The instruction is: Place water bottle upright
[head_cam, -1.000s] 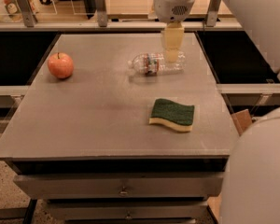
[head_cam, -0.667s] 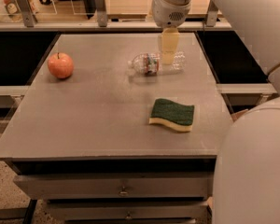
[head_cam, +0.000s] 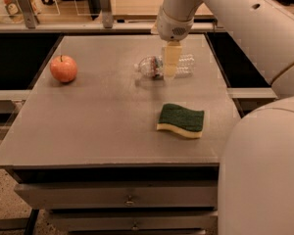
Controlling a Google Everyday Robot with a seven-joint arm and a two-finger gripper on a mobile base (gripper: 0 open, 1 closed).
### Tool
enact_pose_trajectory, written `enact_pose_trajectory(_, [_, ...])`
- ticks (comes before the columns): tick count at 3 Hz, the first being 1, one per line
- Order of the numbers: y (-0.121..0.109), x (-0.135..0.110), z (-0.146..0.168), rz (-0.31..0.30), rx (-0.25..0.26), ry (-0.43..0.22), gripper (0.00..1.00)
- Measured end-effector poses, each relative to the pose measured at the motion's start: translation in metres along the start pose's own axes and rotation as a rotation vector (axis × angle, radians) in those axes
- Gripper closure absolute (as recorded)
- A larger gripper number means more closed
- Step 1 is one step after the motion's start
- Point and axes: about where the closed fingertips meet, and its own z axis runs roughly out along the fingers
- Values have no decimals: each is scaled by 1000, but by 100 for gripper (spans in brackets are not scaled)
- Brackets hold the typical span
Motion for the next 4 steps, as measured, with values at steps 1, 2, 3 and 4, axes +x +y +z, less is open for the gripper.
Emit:
enact_pose_trajectory(1, [-2,2,21,37,-15,-7,0])
enact_pose_trajectory(2, [-5,3,37,74,-23,-20,0])
enact_pose_trajectory(3, [-6,3,43,100,-23,-37,16])
enact_pose_trajectory(4, [-4,-1,44,102,-22,-62,40])
